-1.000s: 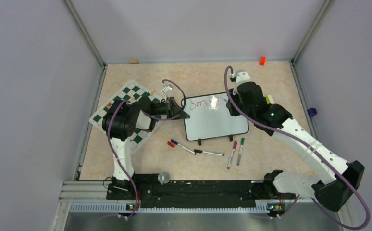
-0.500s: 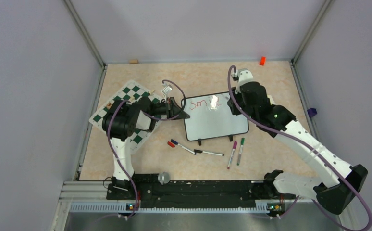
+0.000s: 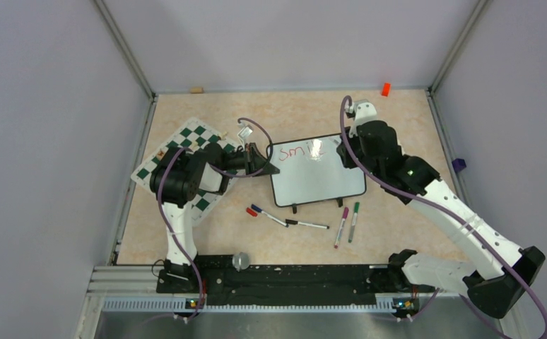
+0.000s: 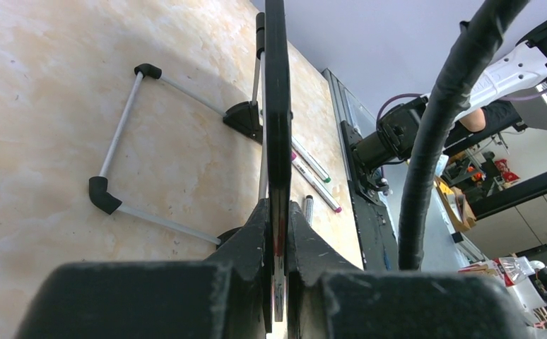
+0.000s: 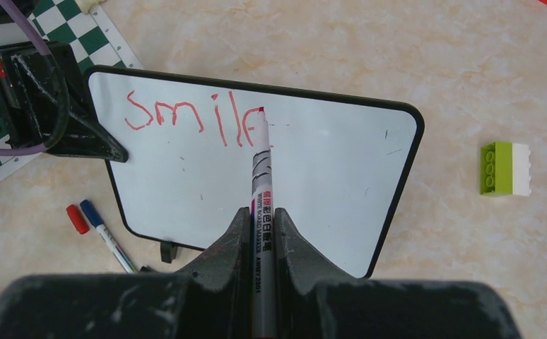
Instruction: Write a sentence on the whiteboard
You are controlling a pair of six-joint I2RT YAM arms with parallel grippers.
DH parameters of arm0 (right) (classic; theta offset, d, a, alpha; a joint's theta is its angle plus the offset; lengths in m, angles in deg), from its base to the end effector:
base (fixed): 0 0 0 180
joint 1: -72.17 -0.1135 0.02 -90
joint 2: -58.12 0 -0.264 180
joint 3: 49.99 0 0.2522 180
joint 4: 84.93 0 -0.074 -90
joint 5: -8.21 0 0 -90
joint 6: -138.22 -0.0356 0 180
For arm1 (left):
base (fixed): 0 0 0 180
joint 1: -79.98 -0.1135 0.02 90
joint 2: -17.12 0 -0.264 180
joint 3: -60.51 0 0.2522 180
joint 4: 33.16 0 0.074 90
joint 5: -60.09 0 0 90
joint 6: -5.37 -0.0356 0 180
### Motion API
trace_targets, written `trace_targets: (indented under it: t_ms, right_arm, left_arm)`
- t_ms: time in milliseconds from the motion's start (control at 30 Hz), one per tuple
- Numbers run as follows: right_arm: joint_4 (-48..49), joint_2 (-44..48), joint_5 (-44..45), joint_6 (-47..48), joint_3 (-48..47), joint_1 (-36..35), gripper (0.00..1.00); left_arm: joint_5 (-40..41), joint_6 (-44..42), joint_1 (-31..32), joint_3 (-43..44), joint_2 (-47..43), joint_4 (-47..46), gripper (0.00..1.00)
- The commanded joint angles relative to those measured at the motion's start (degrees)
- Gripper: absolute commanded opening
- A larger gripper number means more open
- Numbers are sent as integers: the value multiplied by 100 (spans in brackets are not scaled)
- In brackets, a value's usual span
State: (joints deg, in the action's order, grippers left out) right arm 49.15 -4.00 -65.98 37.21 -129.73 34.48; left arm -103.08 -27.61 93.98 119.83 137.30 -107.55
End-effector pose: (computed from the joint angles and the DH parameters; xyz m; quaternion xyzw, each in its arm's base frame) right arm 0.1897 0.1343 0.3719 -0.1276 0.8437 0.1019 0.5114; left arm 0.3386 -0.1195 0.1412 0.2533 0.6340 -0.6666 0.2992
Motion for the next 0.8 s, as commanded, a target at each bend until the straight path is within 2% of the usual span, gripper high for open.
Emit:
trace_targets:
  t_ms: [0, 133, 300, 367, 433, 600, 767]
  right_arm:
    - [238, 154, 89, 26, -77, 47, 0]
    - [237, 174, 79, 18, -97, 51, 0]
    - [232, 179, 38, 12, -86, 52, 0]
    - [229, 185, 37, -1, -60, 44, 0]
    - [231, 214, 36, -29, -26, 51, 0]
    - [232, 265, 27, -75, -19, 47, 0]
    - [236, 280, 0, -98, -42, 46, 0]
  left_arm:
    - [176, -120, 41, -113, -248, 65, 0]
    - [259, -233, 41, -180, -310, 198, 0]
    - [348, -774, 41, -96, -572, 1604, 0]
    - [389, -991, 33, -148, -719, 1855, 0]
    - [385, -1190, 32, -169, -831, 2023, 6]
    - [227, -1307, 24, -161, -882, 2098, 31]
    - [342, -1444, -29, -278, -1004, 2150, 37]
